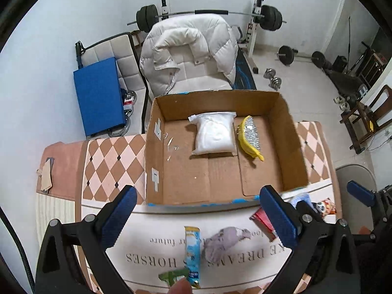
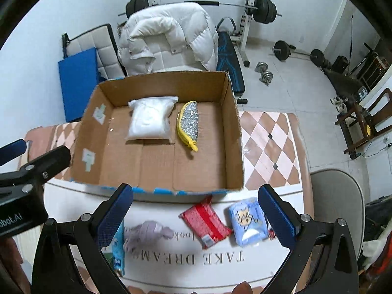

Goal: Organize soft objects
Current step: 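Lift both tools out of the box toward the remaining items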

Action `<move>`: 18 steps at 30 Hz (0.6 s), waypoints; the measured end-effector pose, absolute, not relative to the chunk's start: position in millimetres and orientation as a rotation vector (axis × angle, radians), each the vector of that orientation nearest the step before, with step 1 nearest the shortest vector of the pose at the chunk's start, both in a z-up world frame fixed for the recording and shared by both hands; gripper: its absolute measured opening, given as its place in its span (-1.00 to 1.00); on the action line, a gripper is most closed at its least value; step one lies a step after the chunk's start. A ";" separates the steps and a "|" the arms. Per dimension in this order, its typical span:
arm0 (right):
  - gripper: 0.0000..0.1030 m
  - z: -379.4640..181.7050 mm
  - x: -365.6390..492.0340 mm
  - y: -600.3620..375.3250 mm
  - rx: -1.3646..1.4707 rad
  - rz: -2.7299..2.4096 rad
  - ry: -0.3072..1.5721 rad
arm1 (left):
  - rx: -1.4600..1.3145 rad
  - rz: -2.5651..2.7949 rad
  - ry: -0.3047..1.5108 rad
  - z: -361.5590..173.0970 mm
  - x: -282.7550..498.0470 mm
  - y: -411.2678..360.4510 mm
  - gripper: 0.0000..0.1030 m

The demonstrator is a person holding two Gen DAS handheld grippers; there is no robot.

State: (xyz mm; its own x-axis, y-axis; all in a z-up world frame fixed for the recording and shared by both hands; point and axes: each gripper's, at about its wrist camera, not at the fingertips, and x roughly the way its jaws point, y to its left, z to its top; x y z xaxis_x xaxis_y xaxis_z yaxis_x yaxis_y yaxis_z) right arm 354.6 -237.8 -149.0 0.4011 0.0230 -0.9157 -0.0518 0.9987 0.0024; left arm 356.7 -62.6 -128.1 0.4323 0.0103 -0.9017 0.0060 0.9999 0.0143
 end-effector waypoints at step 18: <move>1.00 -247.6 310.8 -273.0 -0.110 0.176 1.418 | 0.010 0.071 1.498 -287.9 296.4 -23.1 0.44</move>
